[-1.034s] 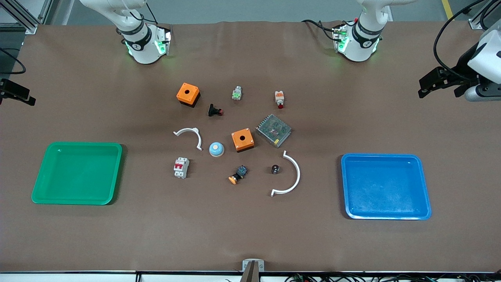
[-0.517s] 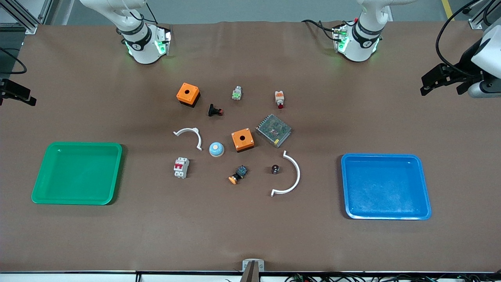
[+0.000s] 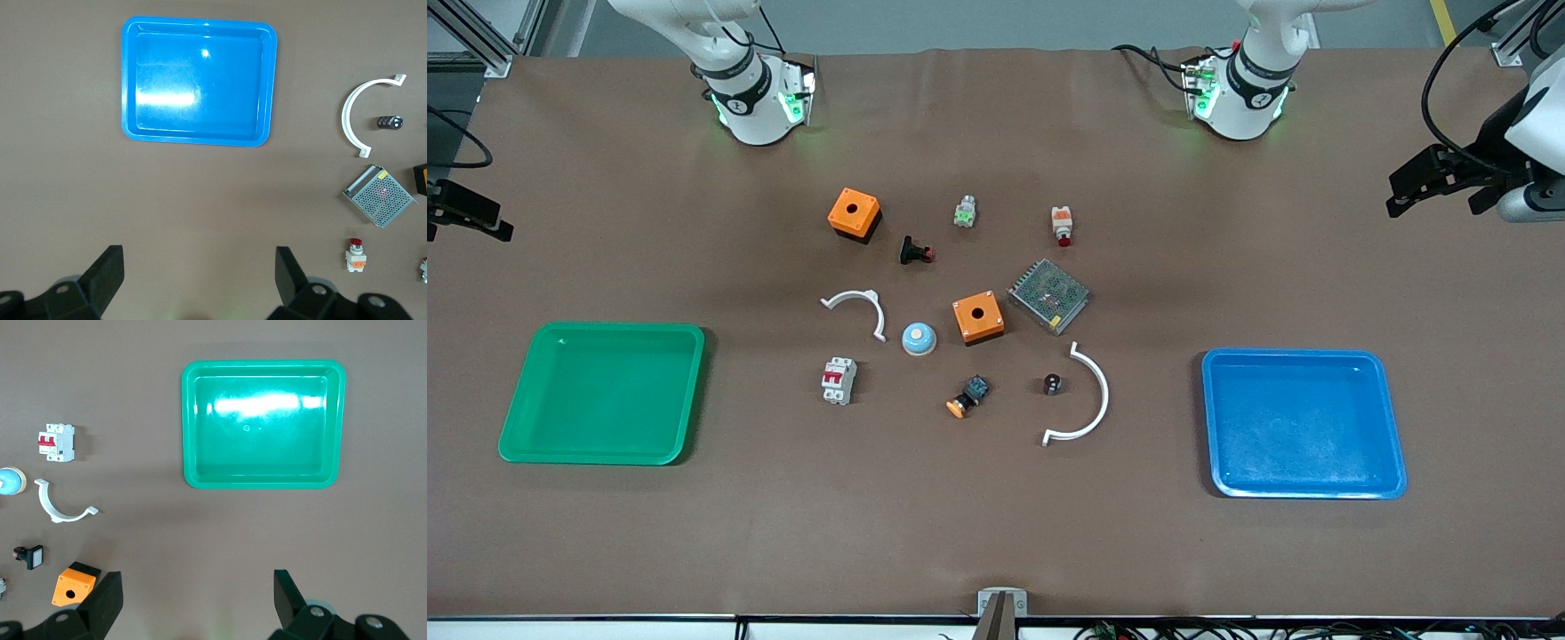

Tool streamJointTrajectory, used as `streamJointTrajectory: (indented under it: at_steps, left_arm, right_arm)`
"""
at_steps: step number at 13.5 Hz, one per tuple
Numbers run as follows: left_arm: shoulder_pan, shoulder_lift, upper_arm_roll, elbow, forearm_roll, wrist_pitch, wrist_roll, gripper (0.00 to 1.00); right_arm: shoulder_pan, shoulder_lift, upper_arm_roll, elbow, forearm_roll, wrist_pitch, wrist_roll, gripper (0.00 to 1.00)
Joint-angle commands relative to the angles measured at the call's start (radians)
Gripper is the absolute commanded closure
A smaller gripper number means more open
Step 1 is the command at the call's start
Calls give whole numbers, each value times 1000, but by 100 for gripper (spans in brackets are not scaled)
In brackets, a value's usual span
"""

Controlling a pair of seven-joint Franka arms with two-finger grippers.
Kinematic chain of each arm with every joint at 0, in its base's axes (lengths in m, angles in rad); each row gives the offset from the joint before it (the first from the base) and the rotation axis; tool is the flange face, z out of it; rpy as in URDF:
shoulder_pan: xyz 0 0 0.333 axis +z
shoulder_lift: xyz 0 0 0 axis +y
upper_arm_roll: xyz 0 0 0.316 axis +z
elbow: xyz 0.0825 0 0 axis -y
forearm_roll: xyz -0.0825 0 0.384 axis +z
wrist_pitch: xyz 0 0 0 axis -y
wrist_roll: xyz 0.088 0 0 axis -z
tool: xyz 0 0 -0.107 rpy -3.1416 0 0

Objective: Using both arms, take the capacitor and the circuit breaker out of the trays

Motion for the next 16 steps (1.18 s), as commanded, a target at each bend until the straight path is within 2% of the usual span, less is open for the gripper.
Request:
streamJointTrajectory:
  at_steps: [1, 8, 16]
  left_arm:
    - [7, 1, 0, 15, -4, -18, 23, 0]
    - [7, 7, 0, 15, -4, -18, 22, 0]
    - [7, 7, 0, 15, -4, -18, 23, 0]
  right_arm:
    - [-3, -37, 9, -29, -16, 10, -7, 0]
    - [6, -43, 12, -30, -5, 16, -4, 0]
    - [4, -57, 78, -32, 1, 13, 13, 0]
